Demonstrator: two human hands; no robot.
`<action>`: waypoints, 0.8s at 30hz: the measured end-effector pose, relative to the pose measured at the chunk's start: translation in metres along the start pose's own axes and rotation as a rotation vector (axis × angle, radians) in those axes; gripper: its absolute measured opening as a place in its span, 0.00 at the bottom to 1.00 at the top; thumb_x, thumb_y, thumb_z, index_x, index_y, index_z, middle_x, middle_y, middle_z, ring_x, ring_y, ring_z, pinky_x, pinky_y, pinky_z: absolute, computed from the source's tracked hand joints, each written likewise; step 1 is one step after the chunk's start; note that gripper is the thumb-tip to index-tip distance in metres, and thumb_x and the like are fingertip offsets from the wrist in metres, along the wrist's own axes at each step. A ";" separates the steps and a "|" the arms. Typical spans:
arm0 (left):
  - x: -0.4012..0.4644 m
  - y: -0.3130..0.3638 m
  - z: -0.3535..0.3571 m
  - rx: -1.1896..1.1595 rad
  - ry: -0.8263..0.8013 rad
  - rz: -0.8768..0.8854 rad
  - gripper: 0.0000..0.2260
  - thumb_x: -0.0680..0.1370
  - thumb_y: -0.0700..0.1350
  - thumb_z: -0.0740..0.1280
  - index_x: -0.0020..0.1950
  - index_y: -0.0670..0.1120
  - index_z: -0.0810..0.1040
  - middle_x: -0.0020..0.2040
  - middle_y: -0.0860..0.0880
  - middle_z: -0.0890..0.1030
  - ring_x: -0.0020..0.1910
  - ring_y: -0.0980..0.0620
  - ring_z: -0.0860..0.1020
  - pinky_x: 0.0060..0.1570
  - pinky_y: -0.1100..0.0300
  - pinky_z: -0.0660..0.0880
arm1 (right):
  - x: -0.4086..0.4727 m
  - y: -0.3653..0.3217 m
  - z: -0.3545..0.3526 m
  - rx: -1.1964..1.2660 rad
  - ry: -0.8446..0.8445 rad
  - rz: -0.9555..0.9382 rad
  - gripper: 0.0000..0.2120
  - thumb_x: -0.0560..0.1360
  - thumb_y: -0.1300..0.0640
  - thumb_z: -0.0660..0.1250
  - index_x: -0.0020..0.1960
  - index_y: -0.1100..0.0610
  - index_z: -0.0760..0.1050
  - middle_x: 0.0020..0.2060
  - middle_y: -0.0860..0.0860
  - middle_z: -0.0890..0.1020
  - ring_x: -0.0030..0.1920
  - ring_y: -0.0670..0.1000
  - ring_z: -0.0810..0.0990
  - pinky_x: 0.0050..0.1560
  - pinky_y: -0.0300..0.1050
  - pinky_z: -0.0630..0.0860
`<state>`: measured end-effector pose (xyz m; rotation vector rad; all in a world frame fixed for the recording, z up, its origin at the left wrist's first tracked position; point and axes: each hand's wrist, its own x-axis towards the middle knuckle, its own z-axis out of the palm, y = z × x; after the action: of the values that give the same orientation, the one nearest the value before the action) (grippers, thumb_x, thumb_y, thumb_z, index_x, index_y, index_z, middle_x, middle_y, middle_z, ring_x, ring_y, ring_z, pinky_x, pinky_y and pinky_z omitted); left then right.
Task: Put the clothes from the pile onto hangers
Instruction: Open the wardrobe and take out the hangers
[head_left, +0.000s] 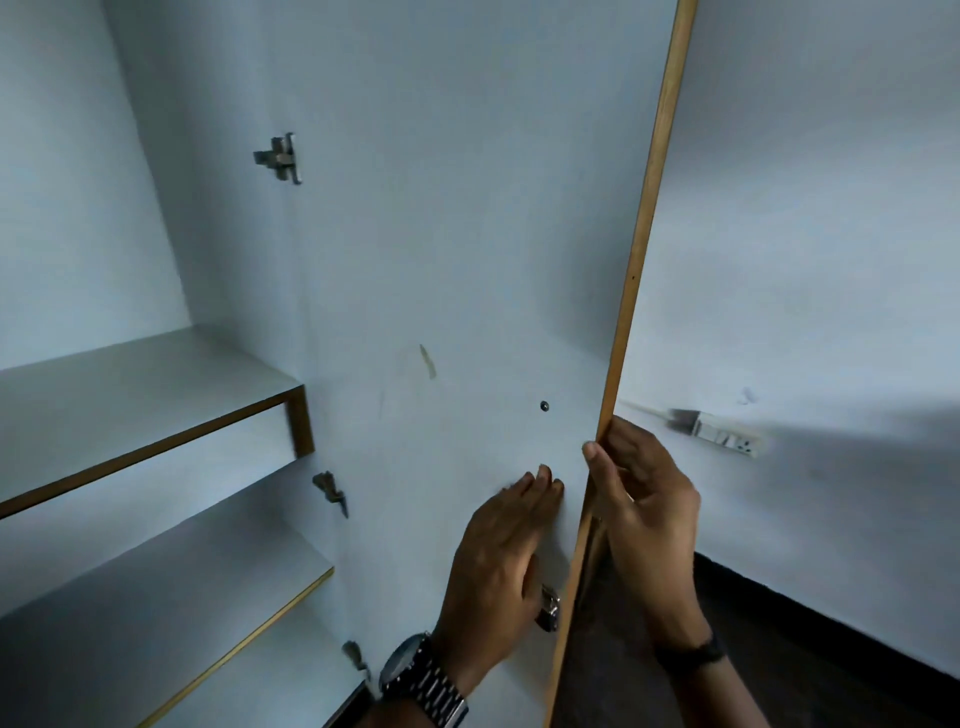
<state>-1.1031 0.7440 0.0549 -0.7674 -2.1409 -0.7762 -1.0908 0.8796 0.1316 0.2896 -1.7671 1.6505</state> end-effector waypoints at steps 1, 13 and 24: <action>0.011 -0.001 0.010 0.022 -0.013 0.016 0.32 0.71 0.31 0.64 0.75 0.45 0.64 0.74 0.51 0.66 0.74 0.55 0.62 0.71 0.57 0.64 | 0.012 0.010 -0.006 -0.028 0.021 -0.003 0.13 0.72 0.55 0.69 0.56 0.53 0.78 0.48 0.42 0.83 0.51 0.40 0.82 0.51 0.30 0.75; 0.082 -0.029 0.088 0.284 -0.207 0.035 0.43 0.61 0.27 0.68 0.75 0.43 0.63 0.76 0.48 0.62 0.74 0.41 0.62 0.69 0.46 0.66 | 0.107 0.077 -0.030 -0.145 0.119 0.069 0.12 0.77 0.60 0.67 0.59 0.52 0.77 0.53 0.43 0.81 0.55 0.38 0.79 0.60 0.39 0.75; 0.078 -0.019 0.033 -0.005 -0.077 -0.091 0.39 0.73 0.31 0.62 0.78 0.53 0.49 0.70 0.52 0.71 0.66 0.56 0.69 0.65 0.68 0.64 | 0.058 0.053 0.012 -0.050 0.426 -0.073 0.10 0.73 0.61 0.72 0.52 0.54 0.75 0.39 0.52 0.81 0.39 0.44 0.80 0.45 0.34 0.76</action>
<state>-1.1741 0.7770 0.0917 -0.7174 -2.2566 -0.8116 -1.1685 0.8937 0.1259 -0.0224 -1.4550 1.4830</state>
